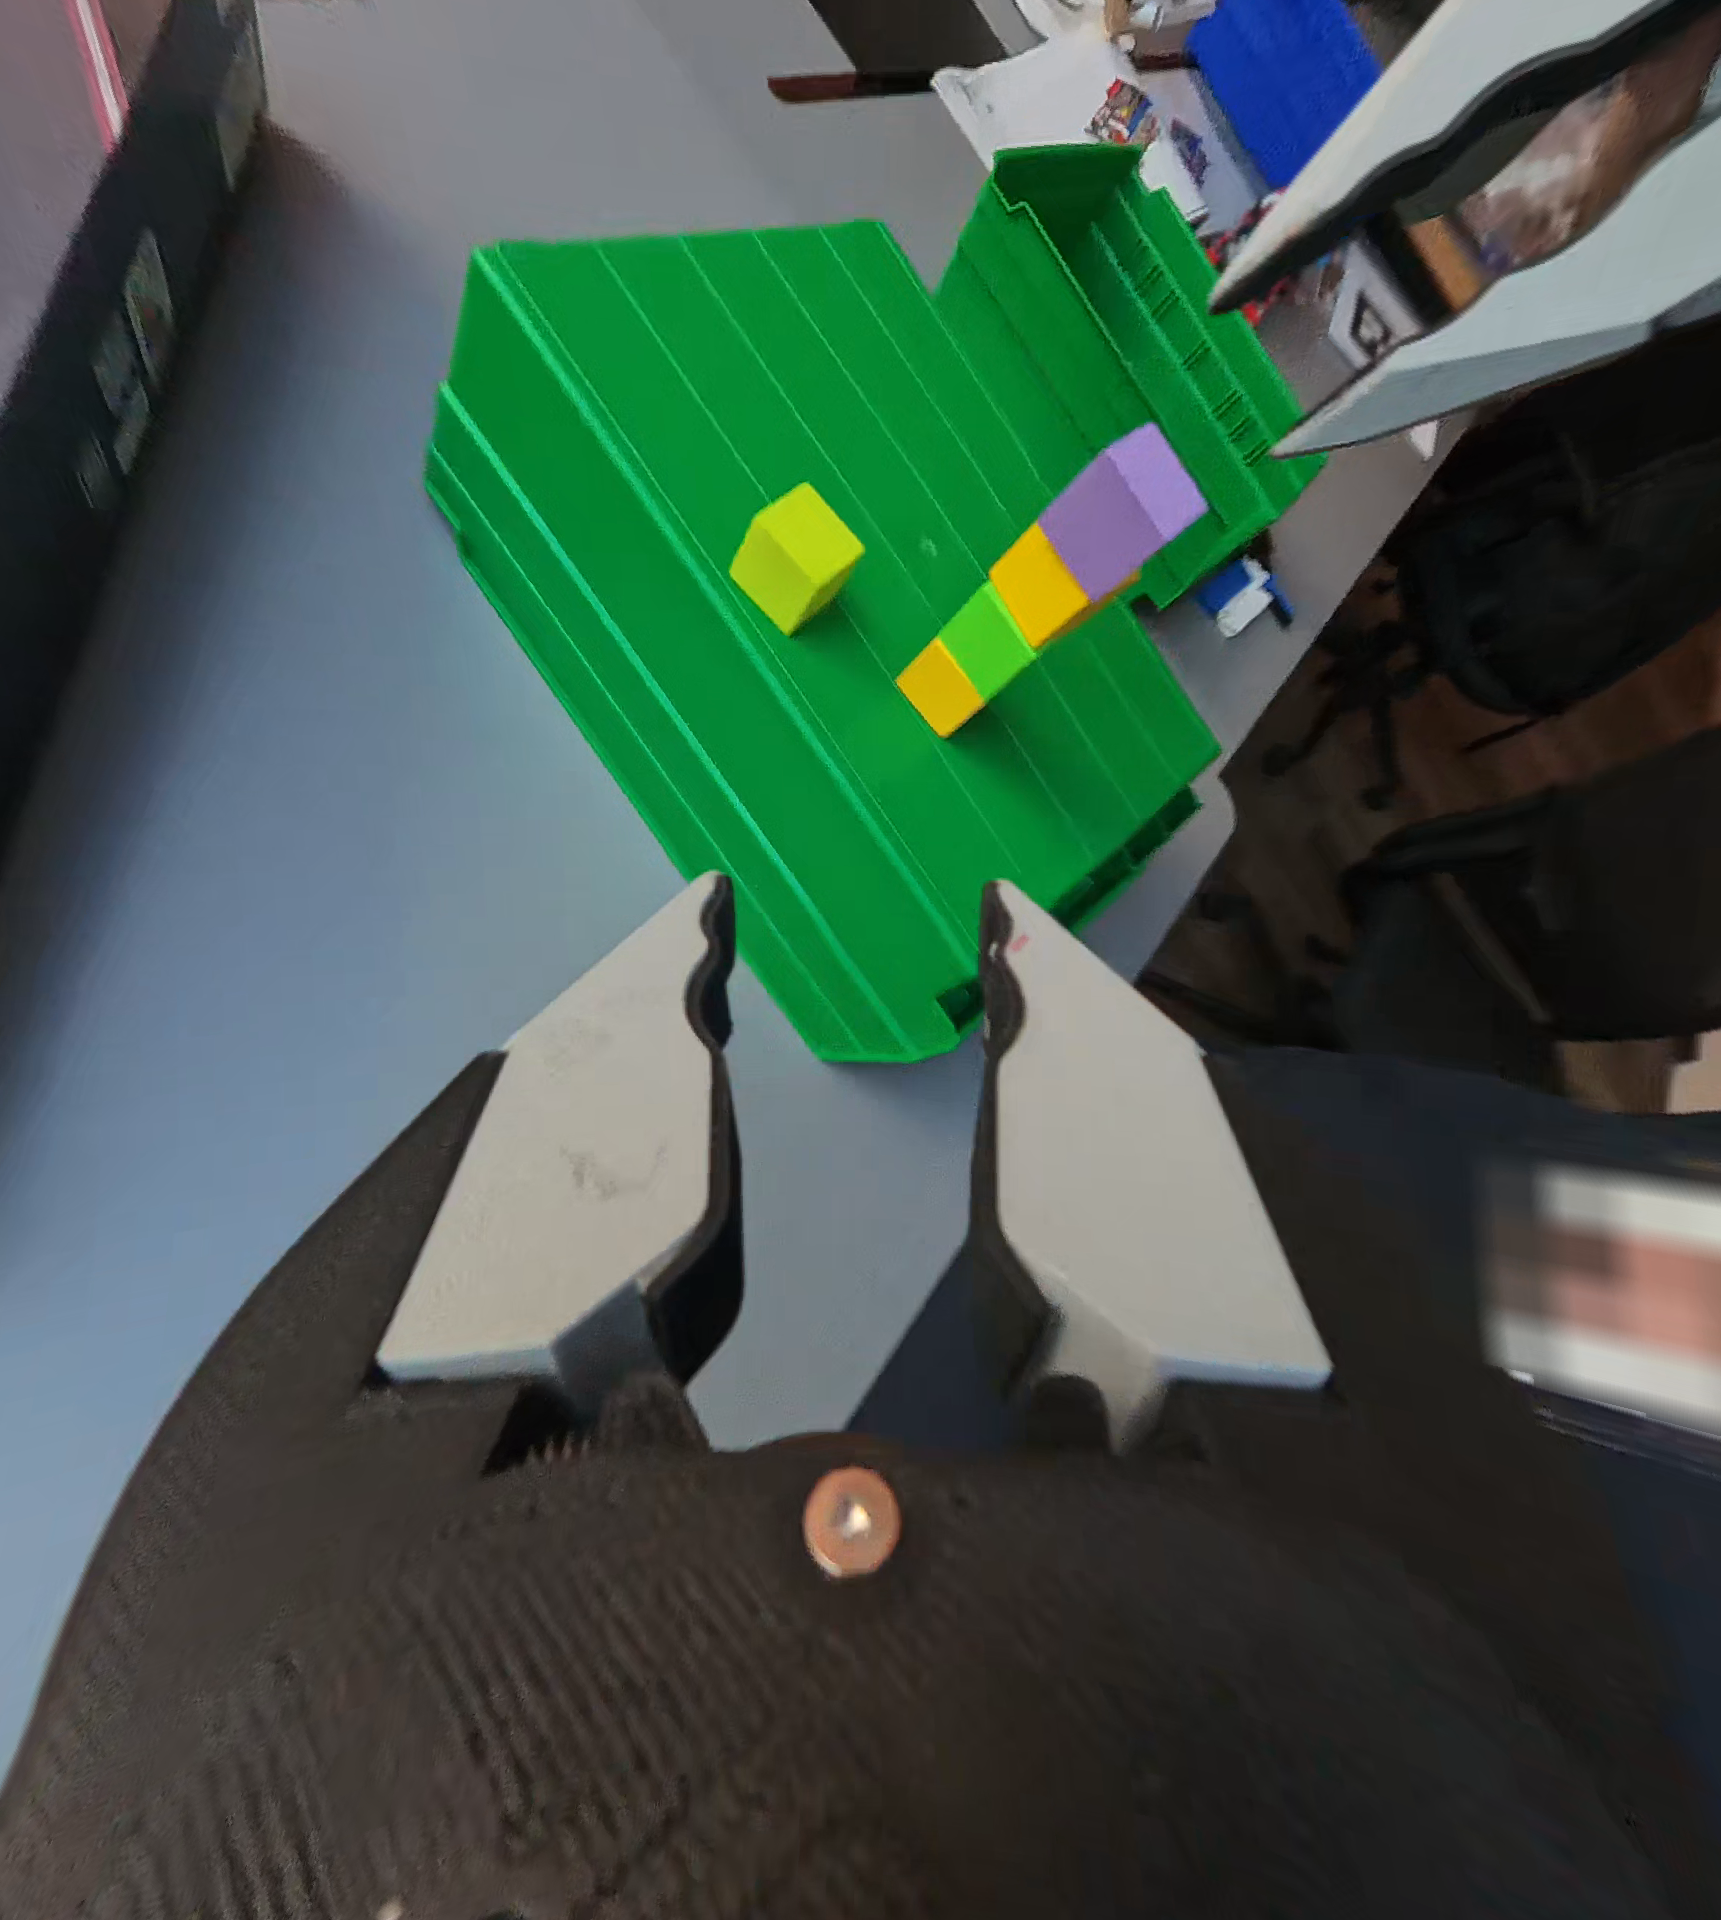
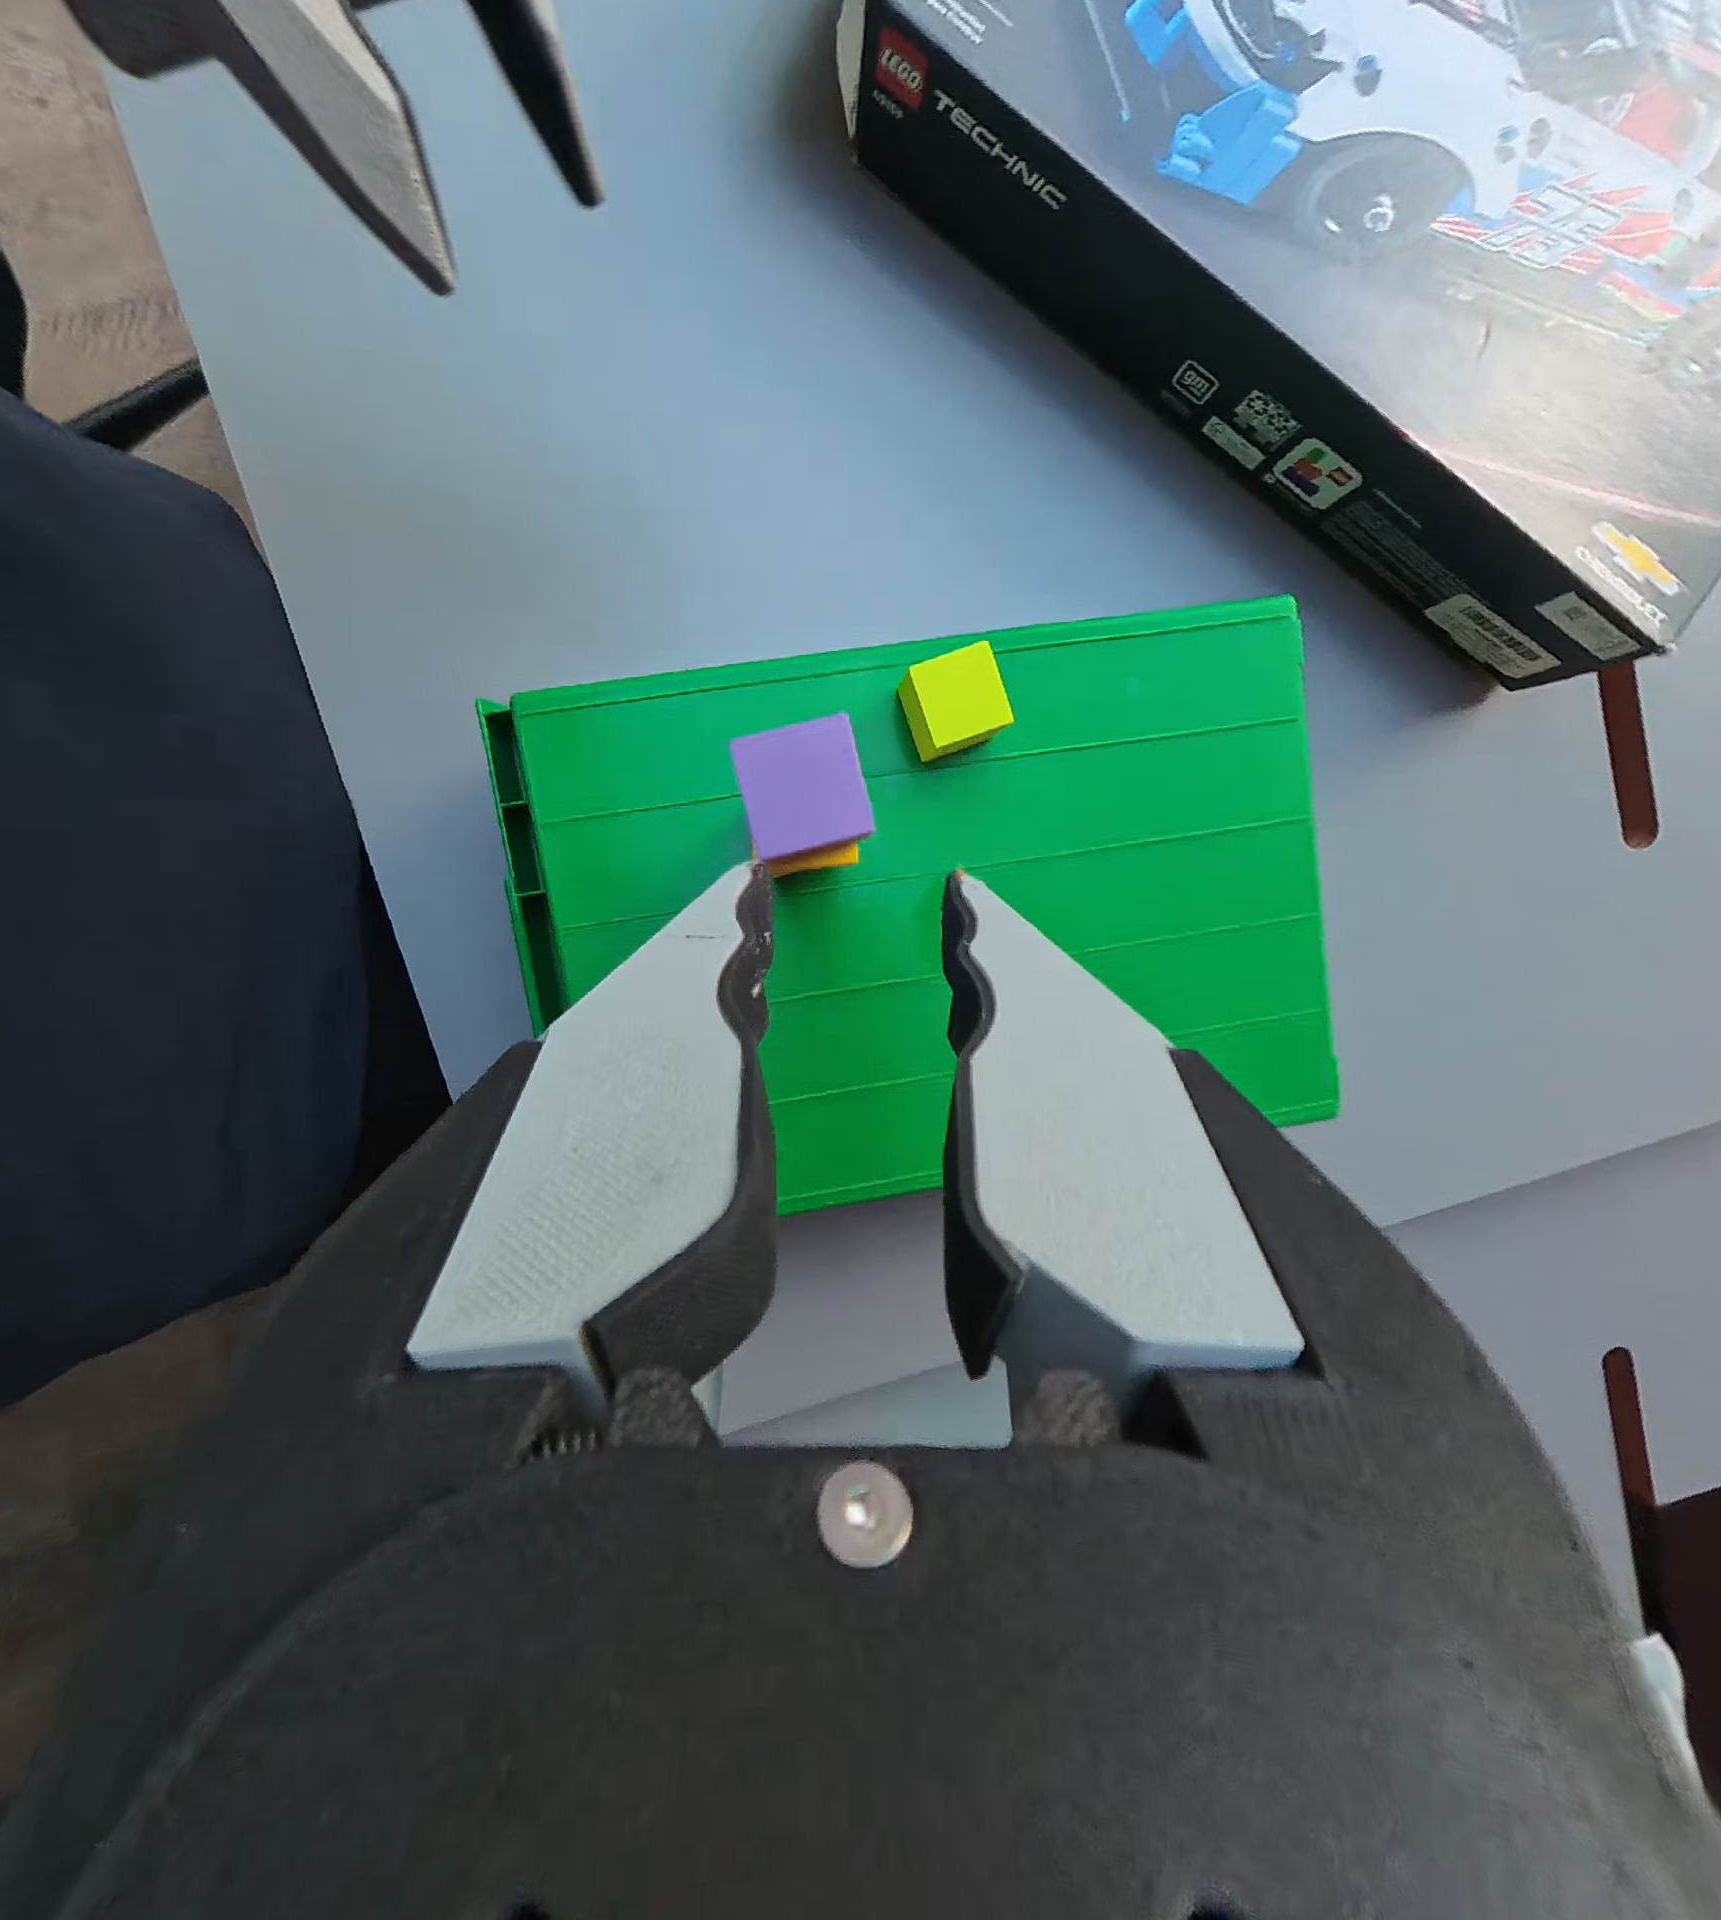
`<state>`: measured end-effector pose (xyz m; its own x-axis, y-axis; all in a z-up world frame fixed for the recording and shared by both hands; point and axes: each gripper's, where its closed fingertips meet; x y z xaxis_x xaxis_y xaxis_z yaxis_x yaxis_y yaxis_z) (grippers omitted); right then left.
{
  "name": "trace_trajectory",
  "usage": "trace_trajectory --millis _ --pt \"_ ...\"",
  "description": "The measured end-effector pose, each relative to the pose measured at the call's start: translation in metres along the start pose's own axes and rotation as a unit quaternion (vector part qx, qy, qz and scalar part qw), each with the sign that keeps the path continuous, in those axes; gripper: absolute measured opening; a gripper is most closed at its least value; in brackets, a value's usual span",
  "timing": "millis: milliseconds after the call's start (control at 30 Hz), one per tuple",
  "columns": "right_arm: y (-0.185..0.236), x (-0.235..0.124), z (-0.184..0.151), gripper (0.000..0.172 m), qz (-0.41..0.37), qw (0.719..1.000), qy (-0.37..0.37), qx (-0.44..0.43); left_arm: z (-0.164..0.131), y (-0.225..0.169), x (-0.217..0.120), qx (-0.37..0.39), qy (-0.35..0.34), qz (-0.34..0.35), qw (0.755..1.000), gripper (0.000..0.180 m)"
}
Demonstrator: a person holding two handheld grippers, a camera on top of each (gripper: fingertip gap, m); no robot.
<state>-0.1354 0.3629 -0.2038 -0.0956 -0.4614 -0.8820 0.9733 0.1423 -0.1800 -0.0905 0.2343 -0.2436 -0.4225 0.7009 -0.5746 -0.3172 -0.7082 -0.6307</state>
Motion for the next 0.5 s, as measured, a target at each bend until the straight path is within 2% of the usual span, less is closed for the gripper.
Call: trace_trajectory --millis 233,333,500 --pt "0.011 -0.02 -0.035 0.03 -0.023 0.999 0.002 0.05 0.048 -0.002 0.065 0.149 0.049 0.026 0.987 0.051" --pt "0.02 -0.029 -0.049 0.029 -0.031 0.996 -0.009 0.078 0.05 -0.001 0.092 0.193 0.097 0.025 0.976 0.051" --pt "0.036 -0.04 -0.075 0.028 -0.039 0.991 -0.016 0.127 0.05 0.006 0.122 0.266 0.149 0.063 0.95 0.049"
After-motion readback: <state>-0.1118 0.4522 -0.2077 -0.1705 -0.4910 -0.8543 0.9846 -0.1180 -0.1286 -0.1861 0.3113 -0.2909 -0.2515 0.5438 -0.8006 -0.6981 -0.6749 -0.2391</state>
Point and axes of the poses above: each gripper's, where its closed fingertips meet, x out along the fingers, z out of its top, y = z × x across the jaws, and after that the axes turned 14 degrees about -x, right-handed
